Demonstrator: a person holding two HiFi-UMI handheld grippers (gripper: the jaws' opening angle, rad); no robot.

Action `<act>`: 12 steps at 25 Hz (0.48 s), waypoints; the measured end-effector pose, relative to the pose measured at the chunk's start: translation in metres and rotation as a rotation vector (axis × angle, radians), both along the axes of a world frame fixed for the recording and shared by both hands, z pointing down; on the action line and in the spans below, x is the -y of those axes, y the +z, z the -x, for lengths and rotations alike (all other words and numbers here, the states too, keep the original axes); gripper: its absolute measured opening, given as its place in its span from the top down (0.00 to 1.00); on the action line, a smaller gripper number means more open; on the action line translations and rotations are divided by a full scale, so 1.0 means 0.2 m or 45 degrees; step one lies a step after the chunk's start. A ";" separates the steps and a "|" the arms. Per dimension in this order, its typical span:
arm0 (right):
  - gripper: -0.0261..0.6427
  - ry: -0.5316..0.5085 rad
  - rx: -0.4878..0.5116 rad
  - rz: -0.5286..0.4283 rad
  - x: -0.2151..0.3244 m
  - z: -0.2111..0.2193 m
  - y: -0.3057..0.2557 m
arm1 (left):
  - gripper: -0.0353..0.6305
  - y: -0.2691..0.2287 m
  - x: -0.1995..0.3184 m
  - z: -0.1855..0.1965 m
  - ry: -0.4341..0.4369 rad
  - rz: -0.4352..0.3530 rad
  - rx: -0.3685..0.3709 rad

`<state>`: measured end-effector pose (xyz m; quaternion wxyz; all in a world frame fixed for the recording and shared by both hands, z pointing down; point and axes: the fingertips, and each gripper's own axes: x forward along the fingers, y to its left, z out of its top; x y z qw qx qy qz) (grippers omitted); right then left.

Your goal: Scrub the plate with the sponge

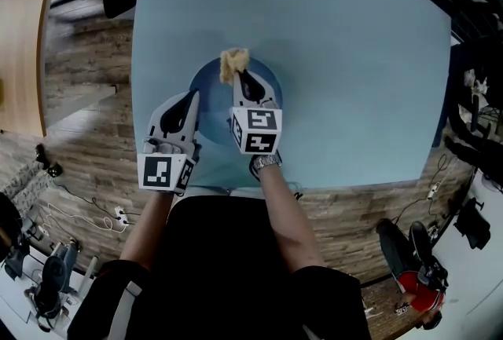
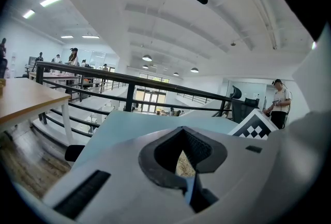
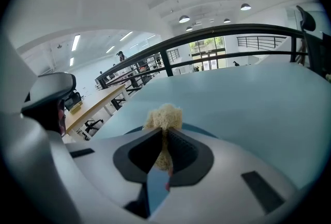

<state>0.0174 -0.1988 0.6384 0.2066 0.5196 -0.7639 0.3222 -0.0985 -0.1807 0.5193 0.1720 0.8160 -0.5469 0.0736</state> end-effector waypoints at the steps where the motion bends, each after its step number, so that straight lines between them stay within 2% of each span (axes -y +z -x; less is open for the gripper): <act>1: 0.91 0.008 -0.004 0.001 0.00 -0.01 0.00 | 0.94 0.00 0.00 0.00 0.002 -0.001 -0.001; 12: 0.91 0.102 -0.057 0.013 -0.06 -0.18 0.00 | 0.94 -0.01 -0.03 -0.02 0.027 -0.007 -0.012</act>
